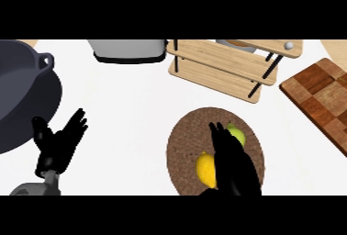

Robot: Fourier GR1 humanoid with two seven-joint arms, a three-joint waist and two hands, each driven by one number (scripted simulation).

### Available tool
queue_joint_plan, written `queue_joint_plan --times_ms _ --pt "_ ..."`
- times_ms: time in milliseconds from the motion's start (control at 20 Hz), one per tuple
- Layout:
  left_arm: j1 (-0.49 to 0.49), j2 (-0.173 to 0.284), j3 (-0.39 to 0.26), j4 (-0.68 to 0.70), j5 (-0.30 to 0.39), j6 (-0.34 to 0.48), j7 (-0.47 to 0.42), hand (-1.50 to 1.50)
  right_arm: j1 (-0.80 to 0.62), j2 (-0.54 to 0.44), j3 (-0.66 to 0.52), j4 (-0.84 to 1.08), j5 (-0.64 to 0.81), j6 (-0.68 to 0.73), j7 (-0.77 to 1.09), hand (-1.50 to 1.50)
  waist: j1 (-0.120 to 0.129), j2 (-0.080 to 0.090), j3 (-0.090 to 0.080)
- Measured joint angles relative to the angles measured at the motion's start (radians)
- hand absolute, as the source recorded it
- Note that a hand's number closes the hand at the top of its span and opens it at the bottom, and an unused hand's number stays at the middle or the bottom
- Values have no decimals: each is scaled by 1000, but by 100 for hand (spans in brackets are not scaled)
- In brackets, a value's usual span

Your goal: Pick the lemon from the placemat and place it in the tiered shelf

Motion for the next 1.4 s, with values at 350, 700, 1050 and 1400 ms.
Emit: queue_joint_plan --times_ms 350,700,1050,1400 --pt "4 -11 10 -8 -15 -7 7 0 37 55 5 70 96 -2 -19 -150 1 0 0" --pt "13 -19 28 -2 -34 -28 -12 0 44 82 -42 172 175 -14 -59 -150 1 0 1" --pt "-7 -35 51 22 -54 -49 -7 0 12 91 -58 273 192 -92 -106 -150 3 -6 0" --pt "-2 -67 60 -2 -85 -42 13 0 4 96 -64 334 196 -161 -148 150 2 -10 -4"
